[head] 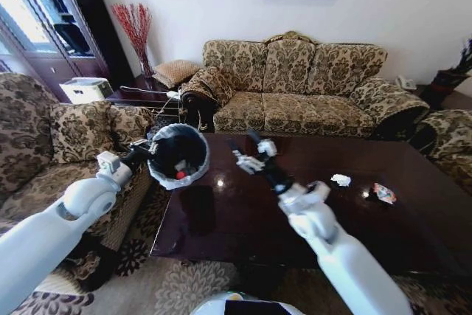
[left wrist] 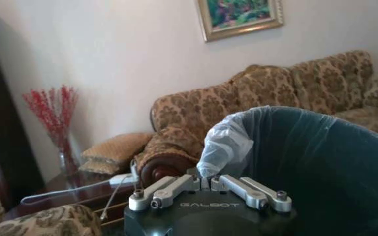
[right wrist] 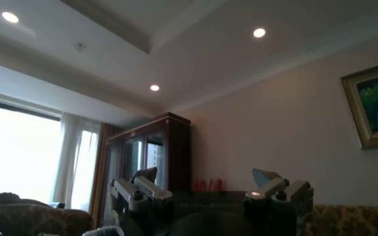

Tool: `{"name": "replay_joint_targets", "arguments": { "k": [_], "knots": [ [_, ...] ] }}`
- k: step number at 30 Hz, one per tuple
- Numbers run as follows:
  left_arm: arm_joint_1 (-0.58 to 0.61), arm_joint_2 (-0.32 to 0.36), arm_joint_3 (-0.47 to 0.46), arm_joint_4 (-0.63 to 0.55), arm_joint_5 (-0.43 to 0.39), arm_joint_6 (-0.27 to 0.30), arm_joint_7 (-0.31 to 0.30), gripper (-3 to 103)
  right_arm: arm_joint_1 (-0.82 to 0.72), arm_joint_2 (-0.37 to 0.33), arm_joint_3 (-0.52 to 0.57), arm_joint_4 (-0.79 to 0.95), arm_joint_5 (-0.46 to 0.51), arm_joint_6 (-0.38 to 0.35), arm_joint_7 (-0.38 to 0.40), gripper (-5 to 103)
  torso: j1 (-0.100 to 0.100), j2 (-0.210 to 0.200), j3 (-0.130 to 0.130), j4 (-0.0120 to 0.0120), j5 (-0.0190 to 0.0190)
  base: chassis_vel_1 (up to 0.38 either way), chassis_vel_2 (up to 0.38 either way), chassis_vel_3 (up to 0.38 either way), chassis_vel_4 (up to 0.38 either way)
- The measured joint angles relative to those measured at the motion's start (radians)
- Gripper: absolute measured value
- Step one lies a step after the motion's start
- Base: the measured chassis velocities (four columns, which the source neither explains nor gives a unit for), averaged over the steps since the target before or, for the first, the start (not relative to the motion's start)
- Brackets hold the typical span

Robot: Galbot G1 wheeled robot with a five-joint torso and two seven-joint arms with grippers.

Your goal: Move to the front of the table and place the trash on the table into the trash bin.

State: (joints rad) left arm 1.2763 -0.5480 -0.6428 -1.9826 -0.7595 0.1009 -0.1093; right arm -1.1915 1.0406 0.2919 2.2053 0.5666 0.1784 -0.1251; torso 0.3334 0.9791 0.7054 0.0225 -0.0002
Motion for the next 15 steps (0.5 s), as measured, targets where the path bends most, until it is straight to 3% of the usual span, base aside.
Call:
{"name": "replay_joint_targets", "arguments": {
  "k": [4,7,15],
  "knots": [
    [-0.014,-0.066,-0.010,0.003,0.018,-0.002,-0.015,3,-0.127,0.039,0.055,-0.027,-0.102,-0.023,0.129,100,0.000,0.000,0.000,-0.0001,0.0001,0.000,0.000,0.000,0.000],
    [-0.012,-0.095,-0.013,-0.002,0.028,-0.002,-0.015,3,-0.160,0.070,0.057,-0.085,-0.153,-0.006,0.166,100,0.000,0.000,0.000,0.0000,0.0003,0.000,0.000,0.000,0.000],
    [-0.005,-0.120,-0.014,-0.016,0.039,-0.004,-0.012,3,-0.144,0.108,0.041,-0.171,-0.170,-0.005,0.220,100,0.000,0.000,0.000,0.0005,0.0000,-0.073,-0.070,0.087,0.071]
  ]
}}
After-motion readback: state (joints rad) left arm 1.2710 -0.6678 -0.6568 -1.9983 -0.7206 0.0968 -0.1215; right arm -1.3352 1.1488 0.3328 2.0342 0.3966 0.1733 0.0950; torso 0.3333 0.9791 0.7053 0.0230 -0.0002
